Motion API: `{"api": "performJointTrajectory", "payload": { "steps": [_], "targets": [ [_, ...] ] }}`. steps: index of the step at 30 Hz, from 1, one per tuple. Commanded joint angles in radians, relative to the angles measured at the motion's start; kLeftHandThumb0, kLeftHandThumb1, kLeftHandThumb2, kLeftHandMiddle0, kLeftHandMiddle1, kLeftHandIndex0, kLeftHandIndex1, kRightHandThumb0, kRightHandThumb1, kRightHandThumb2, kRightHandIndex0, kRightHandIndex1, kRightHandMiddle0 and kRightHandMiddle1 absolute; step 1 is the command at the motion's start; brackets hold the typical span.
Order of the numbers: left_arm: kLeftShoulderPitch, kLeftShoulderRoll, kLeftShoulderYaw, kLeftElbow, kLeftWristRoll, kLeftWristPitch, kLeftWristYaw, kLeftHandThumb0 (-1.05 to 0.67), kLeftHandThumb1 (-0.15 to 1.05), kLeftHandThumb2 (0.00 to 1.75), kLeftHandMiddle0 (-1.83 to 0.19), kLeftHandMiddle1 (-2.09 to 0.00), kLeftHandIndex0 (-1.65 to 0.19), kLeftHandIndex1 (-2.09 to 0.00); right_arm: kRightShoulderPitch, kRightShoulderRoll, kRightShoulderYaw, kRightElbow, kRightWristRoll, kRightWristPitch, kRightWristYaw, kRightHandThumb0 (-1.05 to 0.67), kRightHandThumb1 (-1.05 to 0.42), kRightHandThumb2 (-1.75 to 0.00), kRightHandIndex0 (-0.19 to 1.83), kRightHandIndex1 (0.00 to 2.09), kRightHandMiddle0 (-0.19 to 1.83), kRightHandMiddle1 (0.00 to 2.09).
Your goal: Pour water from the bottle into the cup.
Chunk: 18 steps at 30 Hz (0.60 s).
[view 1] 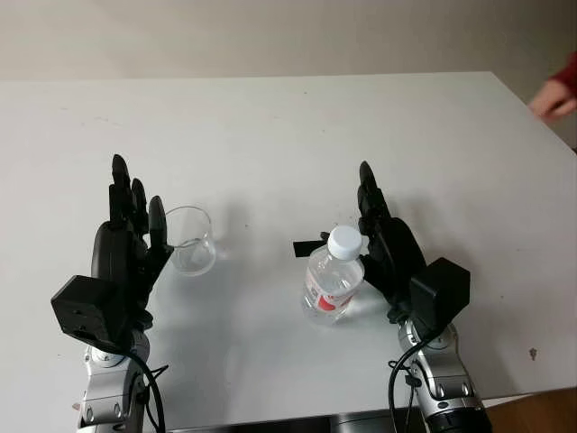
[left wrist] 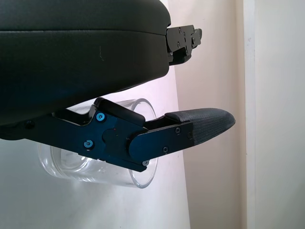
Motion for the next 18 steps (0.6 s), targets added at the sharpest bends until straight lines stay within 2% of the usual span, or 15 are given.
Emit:
{"api": "performJointTrajectory", "payload": {
  "steps": [1, 11, 18],
  "targets": [
    [-0.008, 0.008, 0.001, 0.001, 0.001, -0.002, -0.001, -0.72, 1.05, 0.65, 0.11, -0.05, 0.15, 0.0, 0.0, -0.001, -0.005, -0.006, 0.002, -0.01, 0.001, -0.86, -0.97, -0.05, -0.19, 0.0, -0.19, 0.0],
    [-0.012, 0.005, 0.001, 0.016, 0.004, -0.015, 0.002, -0.71, 1.05, 0.66, 0.1, -0.06, 0.14, 0.0, -0.006, -0.012, -0.018, 0.015, 0.007, -0.035, 0.002, -0.86, -0.98, -0.06, -0.19, 0.0, -0.19, 0.0],
    [-0.007, 0.005, 0.005, 0.004, 0.0, -0.013, 0.003, -0.7, 1.05, 0.66, 0.09, -0.06, 0.13, 0.0, -0.031, -0.095, -0.135, 0.034, 0.075, -0.089, 0.035, -0.85, -1.0, -0.06, -0.19, 0.0, -0.19, 0.0]
  ]
}}
